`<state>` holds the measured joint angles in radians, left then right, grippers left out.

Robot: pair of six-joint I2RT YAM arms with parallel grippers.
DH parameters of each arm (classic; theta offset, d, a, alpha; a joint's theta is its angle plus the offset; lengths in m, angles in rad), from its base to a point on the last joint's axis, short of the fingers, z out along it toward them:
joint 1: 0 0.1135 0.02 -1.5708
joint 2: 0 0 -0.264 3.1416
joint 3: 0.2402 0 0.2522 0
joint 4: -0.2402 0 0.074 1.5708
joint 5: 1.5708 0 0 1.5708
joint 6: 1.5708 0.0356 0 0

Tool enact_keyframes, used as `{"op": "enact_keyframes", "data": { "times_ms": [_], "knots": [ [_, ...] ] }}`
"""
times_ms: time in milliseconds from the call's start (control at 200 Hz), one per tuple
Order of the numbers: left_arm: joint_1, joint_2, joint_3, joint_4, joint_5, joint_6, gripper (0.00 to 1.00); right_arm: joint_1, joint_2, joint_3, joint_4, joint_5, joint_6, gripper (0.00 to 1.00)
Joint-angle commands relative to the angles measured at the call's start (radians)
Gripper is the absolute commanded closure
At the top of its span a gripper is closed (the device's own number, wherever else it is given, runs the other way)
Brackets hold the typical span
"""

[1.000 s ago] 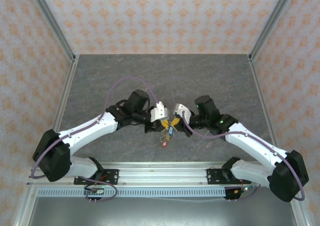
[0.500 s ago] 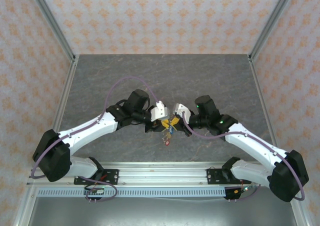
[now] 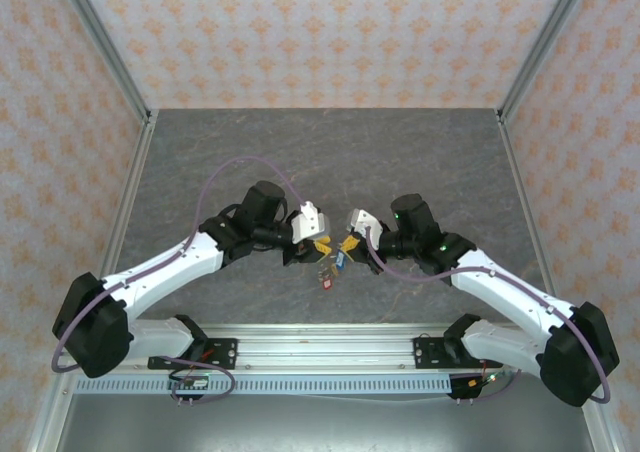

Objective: Put the keys on the keyring

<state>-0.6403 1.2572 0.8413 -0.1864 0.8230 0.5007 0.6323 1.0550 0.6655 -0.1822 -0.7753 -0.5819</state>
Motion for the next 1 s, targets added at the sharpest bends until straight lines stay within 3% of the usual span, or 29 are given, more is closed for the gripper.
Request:
{"op": "enact_keyframes", "data": {
  "times_ms": [0,661,821,901,996],
  "knots": [
    [0.003,0.014,0.004,0.051,0.017,-0.020,0.72,0.006,-0.028,-0.015,0.080,-0.035,-0.019,1.00],
    [0.004,0.153,0.145,-0.147,0.119,0.099,0.76,0.006,-0.031,-0.037,0.140,-0.068,-0.053,1.00],
    [0.003,0.146,0.142,-0.129,0.127,0.084,0.89,0.007,-0.024,-0.035,0.138,-0.069,-0.045,0.99],
    [0.003,0.139,0.143,-0.125,0.125,0.081,1.00,0.006,-0.026,-0.039,0.138,-0.061,-0.040,0.97],
    [0.003,0.132,0.133,-0.094,0.127,0.059,1.00,0.006,-0.034,-0.054,0.145,-0.041,-0.024,0.94]
  ]
}}
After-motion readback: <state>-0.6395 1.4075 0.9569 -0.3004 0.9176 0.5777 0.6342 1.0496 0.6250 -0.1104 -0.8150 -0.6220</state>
